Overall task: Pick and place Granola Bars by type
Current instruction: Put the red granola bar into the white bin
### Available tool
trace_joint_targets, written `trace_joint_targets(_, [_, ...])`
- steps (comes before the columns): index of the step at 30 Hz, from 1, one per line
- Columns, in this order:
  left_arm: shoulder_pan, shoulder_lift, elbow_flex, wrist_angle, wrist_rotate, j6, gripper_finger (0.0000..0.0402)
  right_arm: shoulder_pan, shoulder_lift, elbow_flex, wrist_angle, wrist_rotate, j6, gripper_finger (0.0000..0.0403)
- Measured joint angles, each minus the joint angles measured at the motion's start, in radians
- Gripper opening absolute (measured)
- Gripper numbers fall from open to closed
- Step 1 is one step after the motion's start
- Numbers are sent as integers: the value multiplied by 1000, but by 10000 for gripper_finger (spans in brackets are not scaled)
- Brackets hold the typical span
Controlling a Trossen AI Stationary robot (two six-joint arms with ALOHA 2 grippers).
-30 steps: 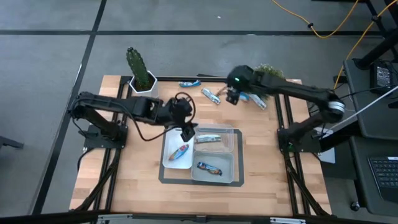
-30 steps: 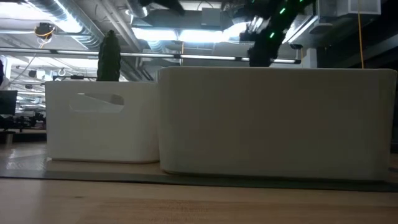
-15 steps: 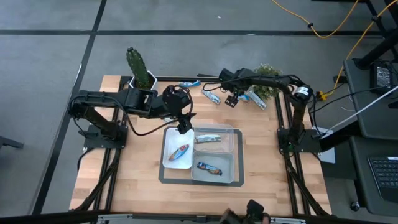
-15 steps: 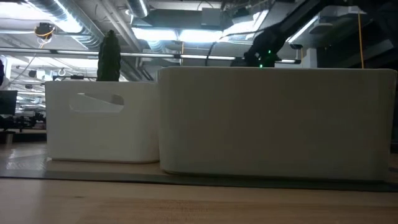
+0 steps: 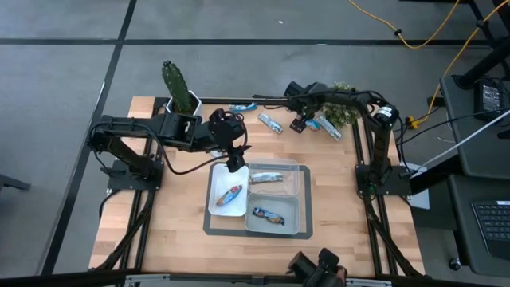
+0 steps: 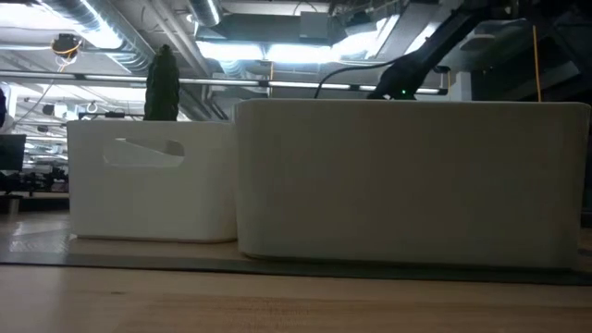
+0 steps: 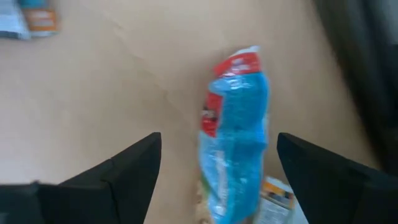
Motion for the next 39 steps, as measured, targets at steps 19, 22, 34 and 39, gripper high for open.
trace_joint_targets(19, [0, 0, 0, 7, -15, -4, 246, -7, 65, 5, 17, -35, -44, 301])
trace_joint_targets(22, [0, 0, 0, 8, -15, -11, 246, -7, 67, 7, 11, -36, -45, 288])
trace_joint_targets(34, [0, 0, 0, 9, -40, -12, 246, 9, 75, 54, -89, -104, -36, 96])
trace_joint_targets(39, [0, 0, 0, 2, -132, -7, 246, 37, 75, 94, -176, -156, -51, 20])
